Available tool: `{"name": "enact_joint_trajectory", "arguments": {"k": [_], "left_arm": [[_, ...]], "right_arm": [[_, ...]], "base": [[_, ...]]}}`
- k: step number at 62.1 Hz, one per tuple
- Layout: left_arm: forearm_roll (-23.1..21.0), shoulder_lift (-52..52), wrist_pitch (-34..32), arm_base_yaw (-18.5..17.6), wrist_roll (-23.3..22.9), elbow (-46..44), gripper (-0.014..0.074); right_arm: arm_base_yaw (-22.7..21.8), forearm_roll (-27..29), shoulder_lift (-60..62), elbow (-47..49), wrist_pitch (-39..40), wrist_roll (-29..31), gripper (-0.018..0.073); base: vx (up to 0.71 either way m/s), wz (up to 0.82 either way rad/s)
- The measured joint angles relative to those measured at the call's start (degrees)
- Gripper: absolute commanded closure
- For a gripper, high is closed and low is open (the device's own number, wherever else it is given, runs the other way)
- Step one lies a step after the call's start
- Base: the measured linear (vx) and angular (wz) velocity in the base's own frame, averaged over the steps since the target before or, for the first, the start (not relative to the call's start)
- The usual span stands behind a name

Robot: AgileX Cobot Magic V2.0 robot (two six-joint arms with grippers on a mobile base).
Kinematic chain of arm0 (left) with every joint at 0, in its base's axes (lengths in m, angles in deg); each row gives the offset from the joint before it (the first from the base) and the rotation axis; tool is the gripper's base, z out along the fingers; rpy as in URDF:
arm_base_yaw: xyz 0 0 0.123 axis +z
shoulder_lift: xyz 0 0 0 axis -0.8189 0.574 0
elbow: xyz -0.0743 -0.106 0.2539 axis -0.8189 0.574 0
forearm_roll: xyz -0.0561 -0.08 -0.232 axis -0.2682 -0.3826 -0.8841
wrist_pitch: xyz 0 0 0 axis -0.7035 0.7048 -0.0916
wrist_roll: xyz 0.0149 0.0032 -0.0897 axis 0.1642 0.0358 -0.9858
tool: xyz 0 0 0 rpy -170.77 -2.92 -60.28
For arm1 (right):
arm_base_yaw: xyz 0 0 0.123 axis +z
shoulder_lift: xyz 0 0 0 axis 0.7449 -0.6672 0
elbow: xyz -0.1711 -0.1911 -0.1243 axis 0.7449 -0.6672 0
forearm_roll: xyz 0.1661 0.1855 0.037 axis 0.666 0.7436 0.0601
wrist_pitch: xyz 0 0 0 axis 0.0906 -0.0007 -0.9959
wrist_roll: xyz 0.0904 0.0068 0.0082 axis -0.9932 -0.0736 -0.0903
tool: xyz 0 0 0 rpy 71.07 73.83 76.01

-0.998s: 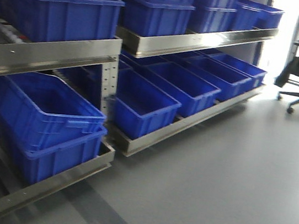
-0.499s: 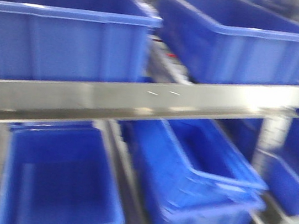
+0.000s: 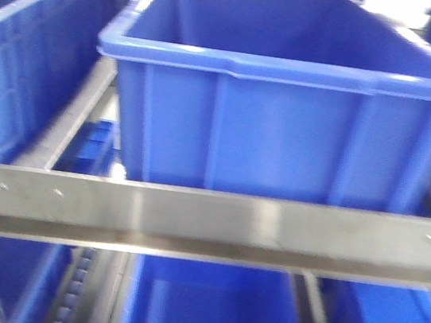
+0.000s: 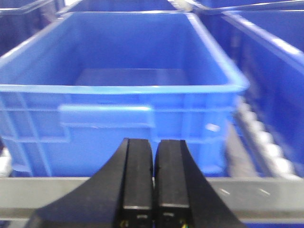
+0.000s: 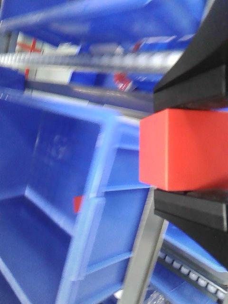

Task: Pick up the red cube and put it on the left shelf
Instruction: 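Drive the base to the shelving rack holding the red cube, then move the right gripper with the red cube over the blue bin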

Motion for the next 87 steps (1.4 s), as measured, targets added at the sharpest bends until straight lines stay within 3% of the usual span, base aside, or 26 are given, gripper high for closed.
{"name": "enact_joint_trajectory", "arguments": {"k": [87], "left_arm": [[0.0,0.0,0.0,0.0,0.0,0.0,0.0506]], "right_arm": [[0.0,0.0,0.0,0.0,0.0,0.0,0.0428]], "base": [[0.09,0.05]]}}
